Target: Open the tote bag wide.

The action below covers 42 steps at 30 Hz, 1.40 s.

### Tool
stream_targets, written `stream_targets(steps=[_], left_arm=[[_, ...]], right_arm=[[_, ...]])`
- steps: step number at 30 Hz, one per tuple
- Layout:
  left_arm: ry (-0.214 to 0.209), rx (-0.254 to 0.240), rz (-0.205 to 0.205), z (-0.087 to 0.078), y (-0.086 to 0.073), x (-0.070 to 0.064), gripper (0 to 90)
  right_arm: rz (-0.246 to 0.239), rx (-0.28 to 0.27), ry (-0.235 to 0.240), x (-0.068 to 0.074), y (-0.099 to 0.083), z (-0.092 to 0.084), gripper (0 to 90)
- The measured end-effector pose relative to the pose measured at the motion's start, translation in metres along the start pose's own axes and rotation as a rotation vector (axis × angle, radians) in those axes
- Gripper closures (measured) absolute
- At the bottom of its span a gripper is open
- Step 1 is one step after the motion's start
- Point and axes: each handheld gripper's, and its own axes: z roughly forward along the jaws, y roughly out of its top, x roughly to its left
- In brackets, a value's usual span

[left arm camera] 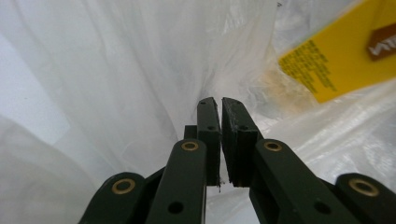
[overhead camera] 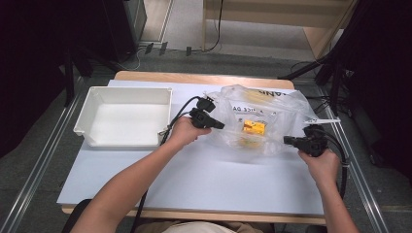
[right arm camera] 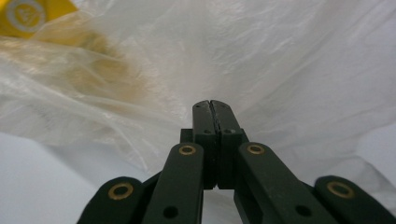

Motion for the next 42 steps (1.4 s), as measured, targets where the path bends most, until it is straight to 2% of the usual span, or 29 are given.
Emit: stream_targets(steps=[5,9,14,16,22,26,28,29,30,31,37,39,41,42], left_arm=[[0.009,0.001,-0.012,0.006,0.0,0.003,87.0],[0.035,0.015,-0.018,0.011,-0.002,0.007,87.1],[0.046,0.011,-0.045,0.015,-0.004,0.013,87.8],[0.05,0.004,-0.051,0.016,-0.005,0.016,88.1],[0.059,-0.009,-0.077,0.017,-0.011,0.027,89.0],[0.065,-0.023,-0.087,0.018,-0.013,0.029,89.5],[0.075,-0.022,-0.092,0.017,-0.013,0.028,89.7],[0.075,-0.022,-0.092,0.017,-0.013,0.028,89.6],[0.068,-0.016,-0.088,0.015,-0.012,0.026,89.6],[0.06,-0.018,-0.08,0.014,-0.011,0.024,89.5],[0.038,-0.038,-0.028,-0.004,-0.005,0.009,89.7],[0.03,-0.056,-0.002,-0.016,-0.003,-0.001,89.7],[0.025,-0.061,0.008,-0.021,-0.002,-0.005,89.7],[0.019,-0.07,0.029,-0.029,0.0,-0.012,89.7]], right_arm=[[0.025,0.02,-0.006,-0.005,0.0,0.01,90.0],[0.035,0.046,-0.024,-0.009,-0.005,0.015,90.0],[0.039,0.045,-0.007,-0.018,-0.012,0.022,90.0],[0.061,0.058,-0.011,-0.019,-0.014,0.023,90.0],[0.041,0.041,-0.019,-0.022,-0.016,0.024,90.0],[0.039,0.043,-0.02,-0.022,-0.017,0.025,90.0],[0.039,0.051,-0.049,-0.022,-0.016,0.025,90.0],[0.039,0.051,-0.049,-0.022,-0.016,0.025,90.0],[0.062,0.061,-0.053,-0.021,-0.015,0.024,90.0],[0.063,0.064,-0.058,-0.02,-0.014,0.023,90.0],[-0.002,0.019,-0.038,-0.004,-0.004,0.008,90.0],[-0.01,0.003,-0.023,0.002,0.001,-0.001,90.0],[-0.016,-0.004,-0.021,0.005,0.003,-0.004,90.0],[-0.028,-0.009,-0.016,0.011,0.007,-0.012,90.0]])
